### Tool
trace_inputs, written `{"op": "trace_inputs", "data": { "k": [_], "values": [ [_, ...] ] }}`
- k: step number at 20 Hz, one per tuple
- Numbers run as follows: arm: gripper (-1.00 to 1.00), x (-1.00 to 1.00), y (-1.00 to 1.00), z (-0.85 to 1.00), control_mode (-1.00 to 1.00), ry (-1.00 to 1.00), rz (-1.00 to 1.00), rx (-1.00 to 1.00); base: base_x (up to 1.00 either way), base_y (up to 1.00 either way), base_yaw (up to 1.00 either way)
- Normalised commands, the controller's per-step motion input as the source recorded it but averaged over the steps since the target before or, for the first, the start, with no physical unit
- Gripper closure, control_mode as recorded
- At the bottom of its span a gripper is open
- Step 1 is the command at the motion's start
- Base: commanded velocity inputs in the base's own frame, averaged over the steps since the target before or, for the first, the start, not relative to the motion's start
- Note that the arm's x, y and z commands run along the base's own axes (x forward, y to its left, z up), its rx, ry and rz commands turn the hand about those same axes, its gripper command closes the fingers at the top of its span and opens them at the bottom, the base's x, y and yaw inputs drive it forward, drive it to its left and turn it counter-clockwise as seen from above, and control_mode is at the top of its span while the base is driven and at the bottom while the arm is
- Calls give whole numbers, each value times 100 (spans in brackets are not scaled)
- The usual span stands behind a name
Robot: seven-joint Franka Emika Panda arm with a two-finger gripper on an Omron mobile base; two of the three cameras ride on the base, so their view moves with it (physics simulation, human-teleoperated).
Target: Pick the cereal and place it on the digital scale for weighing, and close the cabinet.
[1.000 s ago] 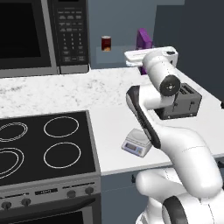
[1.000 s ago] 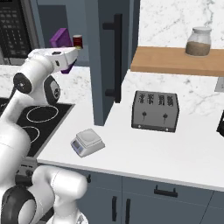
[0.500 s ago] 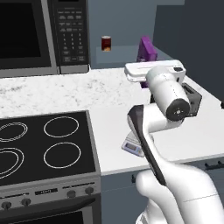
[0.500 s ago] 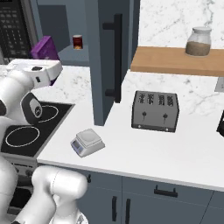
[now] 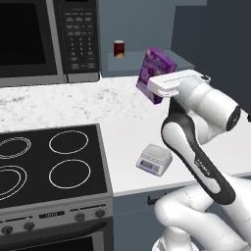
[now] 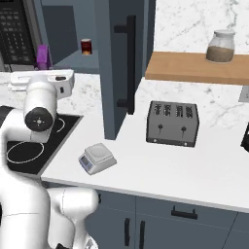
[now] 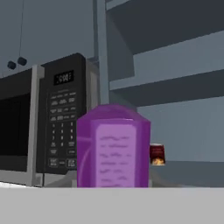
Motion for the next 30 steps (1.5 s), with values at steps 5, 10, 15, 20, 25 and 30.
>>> {"op": "trace_inputs", "data": {
  "k": [5,10,15,20,25,30],
  "values": [
    [100,37,4,-74,-100,-10,7,-11,0,0,0],
    [100,16,0,-56,-100,-6,0,-9,0,0,0],
    [100,6,0,-14,-100,2,2,-1,0,0,0],
    [100,0,0,-20,-100,7,2,-3,0,0,0],
    [100,0,-14,-21,-100,15,0,-6,0,0,0],
    [100,0,-35,-4,-100,19,1,-5,0,0,0]
  ]
}}
